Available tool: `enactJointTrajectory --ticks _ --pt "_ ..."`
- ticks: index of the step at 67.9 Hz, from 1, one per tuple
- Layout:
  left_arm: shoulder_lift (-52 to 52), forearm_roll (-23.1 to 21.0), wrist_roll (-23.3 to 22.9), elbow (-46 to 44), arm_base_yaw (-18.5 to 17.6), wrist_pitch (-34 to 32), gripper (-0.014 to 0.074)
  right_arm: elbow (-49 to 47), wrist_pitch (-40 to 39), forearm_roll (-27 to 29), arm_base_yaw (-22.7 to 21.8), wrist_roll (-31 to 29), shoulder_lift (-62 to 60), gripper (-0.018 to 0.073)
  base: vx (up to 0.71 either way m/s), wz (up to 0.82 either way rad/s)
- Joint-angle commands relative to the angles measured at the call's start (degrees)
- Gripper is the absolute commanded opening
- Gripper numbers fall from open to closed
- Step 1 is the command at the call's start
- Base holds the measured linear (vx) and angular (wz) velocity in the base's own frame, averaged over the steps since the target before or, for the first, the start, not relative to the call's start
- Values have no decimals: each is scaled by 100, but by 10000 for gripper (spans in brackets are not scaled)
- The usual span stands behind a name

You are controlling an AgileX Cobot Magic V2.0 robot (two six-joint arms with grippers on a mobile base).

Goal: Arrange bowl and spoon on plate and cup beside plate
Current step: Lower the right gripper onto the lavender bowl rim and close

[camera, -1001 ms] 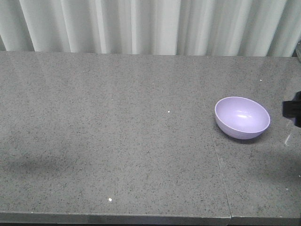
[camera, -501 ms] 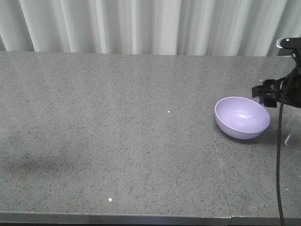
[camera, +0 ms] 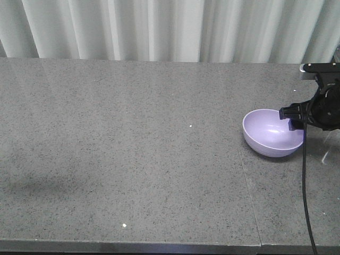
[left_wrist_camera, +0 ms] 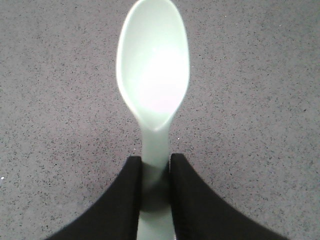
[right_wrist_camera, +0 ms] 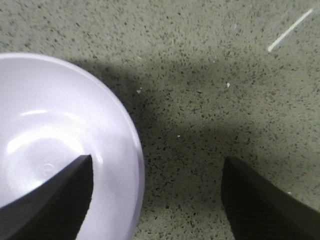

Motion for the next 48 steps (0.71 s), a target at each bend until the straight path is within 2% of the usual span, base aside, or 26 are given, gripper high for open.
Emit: enactJointTrajectory --ticks 1,11,23,31,39,48 --pt "-120 22 16 -151 -25 -133 -6 -191 -290 316 -48 -419 -200 528 0 0" --pt "-120 22 16 -151 -25 -133 -6 -191 -440 665 -43 -569 -122 528 0 0" --pt "-120 22 16 -151 -25 -133 -6 -191 -415 667 -43 -569 128 503 0 0" --pt "-120 22 16 -151 -25 -133 -6 -191 -356 667 -43 -563 244 456 0 0" --pt "-120 22 16 -151 -25 -133 -6 -191 -349 667 -43 -507 257 356 0 0" --pt "-120 22 16 -151 -25 -133 -6 -191 -349 665 -43 -507 257 165 0 0"
